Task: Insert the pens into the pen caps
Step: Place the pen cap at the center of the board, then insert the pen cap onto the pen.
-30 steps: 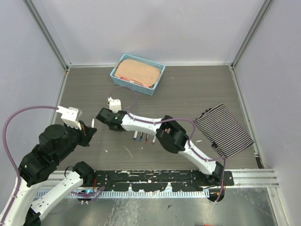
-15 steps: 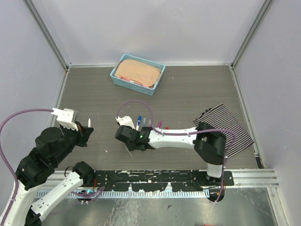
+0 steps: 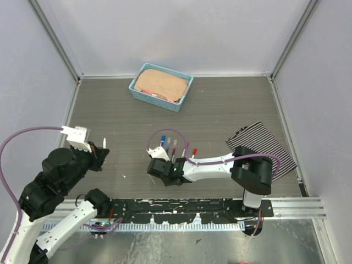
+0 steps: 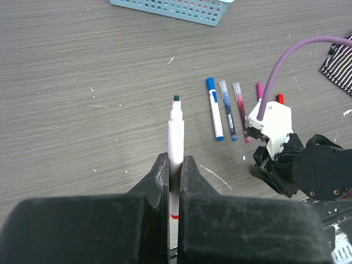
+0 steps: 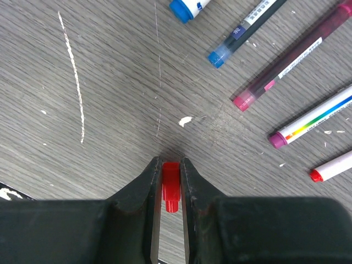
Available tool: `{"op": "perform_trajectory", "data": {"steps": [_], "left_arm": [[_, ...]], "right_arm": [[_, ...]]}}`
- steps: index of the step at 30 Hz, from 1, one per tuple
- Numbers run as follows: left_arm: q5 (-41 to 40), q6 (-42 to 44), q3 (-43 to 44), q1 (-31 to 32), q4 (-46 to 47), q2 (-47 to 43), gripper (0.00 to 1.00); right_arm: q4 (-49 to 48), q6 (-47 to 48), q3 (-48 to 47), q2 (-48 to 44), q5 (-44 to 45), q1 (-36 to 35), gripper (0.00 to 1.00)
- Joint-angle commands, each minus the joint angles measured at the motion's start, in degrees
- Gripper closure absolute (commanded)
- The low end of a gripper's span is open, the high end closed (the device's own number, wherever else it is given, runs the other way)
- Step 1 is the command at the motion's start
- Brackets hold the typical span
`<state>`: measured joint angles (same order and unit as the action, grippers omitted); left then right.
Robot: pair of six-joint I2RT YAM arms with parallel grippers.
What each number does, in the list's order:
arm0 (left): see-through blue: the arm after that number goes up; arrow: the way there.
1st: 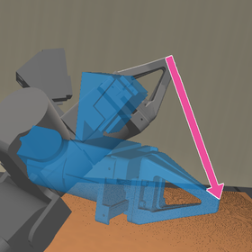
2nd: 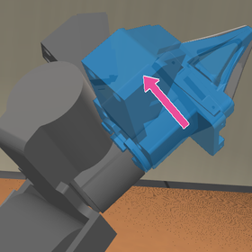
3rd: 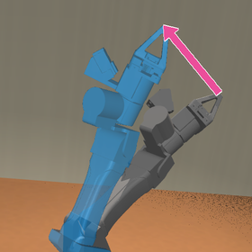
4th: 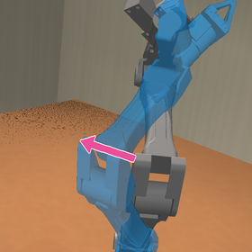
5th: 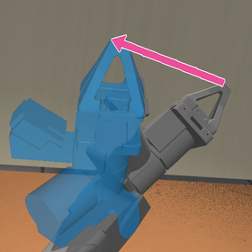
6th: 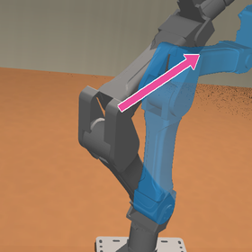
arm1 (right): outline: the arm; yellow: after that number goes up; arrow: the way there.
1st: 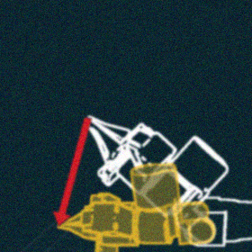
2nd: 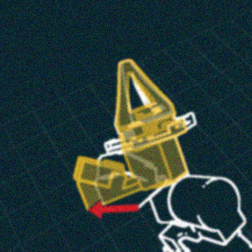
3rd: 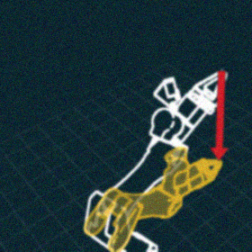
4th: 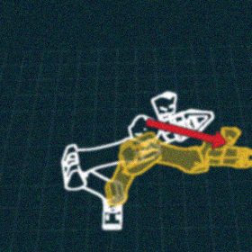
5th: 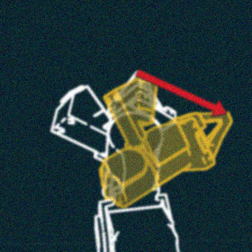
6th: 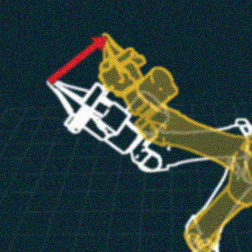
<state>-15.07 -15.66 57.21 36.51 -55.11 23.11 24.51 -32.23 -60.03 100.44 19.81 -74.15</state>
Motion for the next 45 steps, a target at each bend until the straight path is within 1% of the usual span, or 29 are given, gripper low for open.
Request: {"op": "perform_trajectory", "data": {"steps": [1,5,7,8,10,14,27,31,33,40,45], "left_arm": [[-0.1,0.0,-0.9,0.0,1.7,0.6,1.00],[-0.1,0.0,-1.0,0.0,1.8,0.6,1.00],[-0.1,0.0,-1.0,0.0,1.7,0.7,1.00],[-0.1,0.0,-1.0,0.0,1.7,0.7,1.00],[-0.1,0.0,-1.0,0.0,1.8,0.6,1.00],[-0.1,-0.1,-1.0,0.0,1.8,0.6,1.00],[-0.1,-0.1,-1.0,0.0,1.7,0.4,1.00],[-0.1,-0.1,-1.0,0.0,1.6,0.5,1.00],[-0.2,-0.1,-0.9,0.0,1.7,0.5,1.00],[-0.2,-0.1,-1.0,-0.1,1.6,0.4,1.00],[-0.2,-0.1,-1.0,-0.1,1.7,0.5,1.00]], "right_arm": [[-3.1,-0.9,-0.5,-0.9,0.7,-0.2,0.91],[-2.3,-1.1,-0.8,-0.1,-0.1,-0.2,0.78],[-1.1,-1.2,-1.4,0.0,-0.2,-0.2,0.71],[-0.3,-1.4,-1.8,0.0,-0.2,-0.2,0.68],[1.0,-1.4,-2.4,-0.1,-0.5,-0.2,0.65],[2.9,-1.3,-3.4,0.2,-1.6,-0.2,0.63],[10.7,-0.1,-9.2,4.4,-5.5,0.9,0.66],[11.4,0.4,-9.4,4.5,-6.8,1.8,0.66],[11.7,1.0,-9.7,4.7,-8.9,2.0,0.66],[11.9,2.2,-10.2,5.8,-10.0,2.9,0.71],[11.9,2.3,-10.3,6.7,-10.5,3.0,0.72]]}}
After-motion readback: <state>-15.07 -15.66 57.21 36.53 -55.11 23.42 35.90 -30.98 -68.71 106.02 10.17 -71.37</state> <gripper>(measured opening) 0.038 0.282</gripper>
